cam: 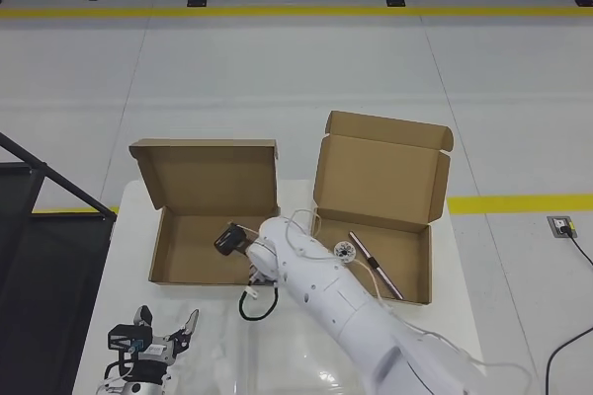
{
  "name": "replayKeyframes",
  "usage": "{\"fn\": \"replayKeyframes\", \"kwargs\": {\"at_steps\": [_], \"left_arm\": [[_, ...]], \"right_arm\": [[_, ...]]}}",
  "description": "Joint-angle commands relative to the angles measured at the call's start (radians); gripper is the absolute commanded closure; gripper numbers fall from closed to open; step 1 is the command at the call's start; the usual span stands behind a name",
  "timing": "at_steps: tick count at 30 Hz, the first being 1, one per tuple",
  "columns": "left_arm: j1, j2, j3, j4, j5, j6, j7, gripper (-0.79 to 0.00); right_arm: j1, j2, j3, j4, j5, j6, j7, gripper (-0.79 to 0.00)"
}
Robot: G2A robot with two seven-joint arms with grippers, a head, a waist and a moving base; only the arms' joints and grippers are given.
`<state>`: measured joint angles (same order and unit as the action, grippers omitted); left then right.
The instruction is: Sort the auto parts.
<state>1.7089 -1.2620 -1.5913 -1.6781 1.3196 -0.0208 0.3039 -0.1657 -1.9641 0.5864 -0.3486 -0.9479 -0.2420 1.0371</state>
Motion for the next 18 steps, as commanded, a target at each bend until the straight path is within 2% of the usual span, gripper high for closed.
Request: {"fn": "replayKeyframes", "kwargs": {"at_steps": [1,4,7,18], "left_arm": [[0.0,0.0,0.0,0.0,0.0,0.0,0.0,-0.785],[0.0,0.0,0.0,0.0,0.0,0.0,0.0,-0.785],[0.0,0.0,0.0,0.0,0.0,0.0,0.0,-0.785],[0.0,0.0,0.0,0.0,0.0,0.0,0.0,-0.785]], "right_arm": [[-0.004,0.0,0.0,-0.013,-0.002,-0.008,0.02,0.0],[-0.008,0.0,0.001,-0.029,-0.006,-0.01,0.04,0.0],[-0.006,0.004,0.007,-0.044,-0.016,0.004,0.003,0.0],[-0.016,0.01,0.027,-0.017,-0.082,0.205,-0.201,0.0]]}}
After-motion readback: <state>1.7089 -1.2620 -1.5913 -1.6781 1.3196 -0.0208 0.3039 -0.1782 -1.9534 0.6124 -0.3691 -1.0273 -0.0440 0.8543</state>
